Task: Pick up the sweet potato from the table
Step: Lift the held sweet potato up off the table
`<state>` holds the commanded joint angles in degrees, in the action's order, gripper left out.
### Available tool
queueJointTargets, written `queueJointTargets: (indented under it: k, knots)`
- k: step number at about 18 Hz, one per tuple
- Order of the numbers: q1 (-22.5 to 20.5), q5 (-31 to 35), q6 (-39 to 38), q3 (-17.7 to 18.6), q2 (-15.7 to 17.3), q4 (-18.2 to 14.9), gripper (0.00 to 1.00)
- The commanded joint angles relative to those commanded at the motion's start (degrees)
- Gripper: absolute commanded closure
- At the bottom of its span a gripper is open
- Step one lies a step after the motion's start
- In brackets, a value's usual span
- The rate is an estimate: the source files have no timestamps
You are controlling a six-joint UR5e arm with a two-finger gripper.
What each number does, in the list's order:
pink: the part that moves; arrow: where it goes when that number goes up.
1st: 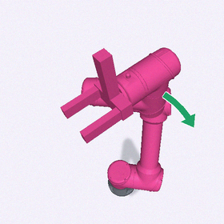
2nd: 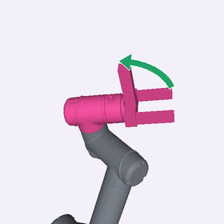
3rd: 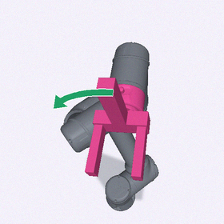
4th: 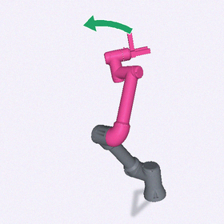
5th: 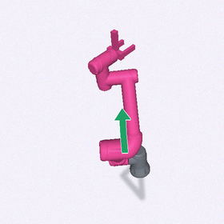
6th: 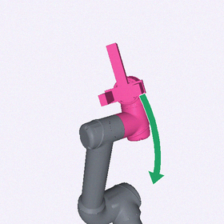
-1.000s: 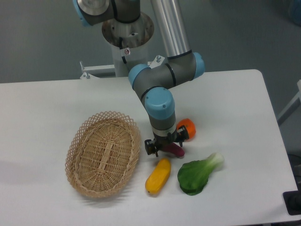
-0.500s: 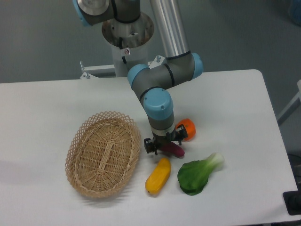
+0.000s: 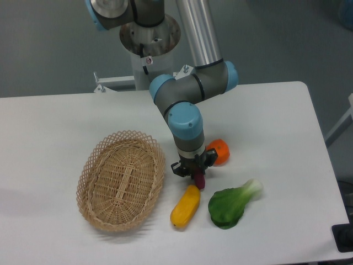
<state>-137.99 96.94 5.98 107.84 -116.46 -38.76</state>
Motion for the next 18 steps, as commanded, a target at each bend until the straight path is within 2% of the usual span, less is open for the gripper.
queueJointTargets:
  k: [4, 7, 10, 14, 18]
  knots:
    - [0.0, 0.0, 1.6, -0.1, 0.4, -0.1, 0.75]
    - [-0.1, 1.7, 5.0, -0.7, 1.4, -0.1, 0.76]
    - [-0.1, 5.7, 12.5, -2.9, 3.3, -0.6, 0.76]
    - [-0.4, 5.4, 21.2, -6.8, 6.9, -0.7, 0.75]
    - [-1.3, 3.4, 34.3, -11.1, 7.6, -0.4, 0.75]
